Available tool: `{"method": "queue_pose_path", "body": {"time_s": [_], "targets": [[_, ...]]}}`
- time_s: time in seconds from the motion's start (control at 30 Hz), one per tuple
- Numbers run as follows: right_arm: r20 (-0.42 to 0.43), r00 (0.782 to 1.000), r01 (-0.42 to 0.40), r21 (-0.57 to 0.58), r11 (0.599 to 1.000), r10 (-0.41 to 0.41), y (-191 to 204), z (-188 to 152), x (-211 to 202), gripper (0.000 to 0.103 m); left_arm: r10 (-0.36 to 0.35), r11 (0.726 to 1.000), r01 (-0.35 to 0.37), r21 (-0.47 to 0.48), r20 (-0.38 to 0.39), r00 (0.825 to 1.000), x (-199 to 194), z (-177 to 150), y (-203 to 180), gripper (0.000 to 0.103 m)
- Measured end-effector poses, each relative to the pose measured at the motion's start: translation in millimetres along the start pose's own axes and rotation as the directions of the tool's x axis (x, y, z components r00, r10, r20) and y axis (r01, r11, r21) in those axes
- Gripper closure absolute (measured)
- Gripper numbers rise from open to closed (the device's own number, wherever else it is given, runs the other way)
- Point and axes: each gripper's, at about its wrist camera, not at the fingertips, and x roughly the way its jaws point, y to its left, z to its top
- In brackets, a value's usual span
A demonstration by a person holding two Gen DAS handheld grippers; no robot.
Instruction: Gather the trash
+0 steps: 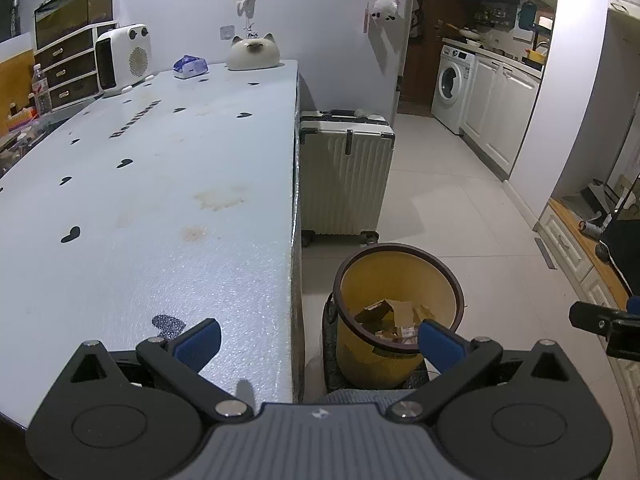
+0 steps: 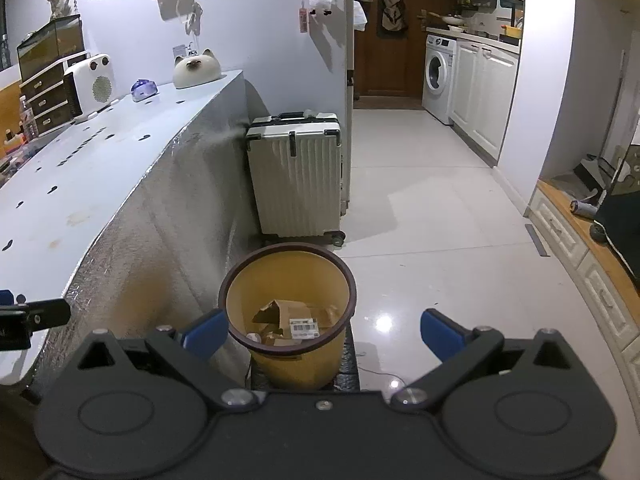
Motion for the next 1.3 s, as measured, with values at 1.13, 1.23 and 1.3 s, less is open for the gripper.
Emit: {"method": "queue_pose_path", "body": {"time_s": [1.13, 1.23, 1.3], "targets": [[0.002, 1.0, 0.004, -0.003, 1.0, -0.004, 1.6, 0.2, -1.2, 0.0, -0.005, 1.0, 0.005, 0.009, 0.009, 1.0, -2.7, 0.8, -4.2, 0.0], [0.002, 1.0, 0.004, -0.003, 1.0, -0.004, 1.6, 0.2, -1.2, 0.0, -0.005, 1.0, 0.005, 0.008, 0.009, 1.0, -2.7, 0.9, -4.4, 0.0], [0.002, 1.0, 0.004, -0.002, 1.0, -0.004, 1.6, 0.2, -1.2, 0.0, -0.005, 1.0, 0.005, 0.009, 0.009, 1.0, -2.7, 0.9, -4.5, 0.0]]}}
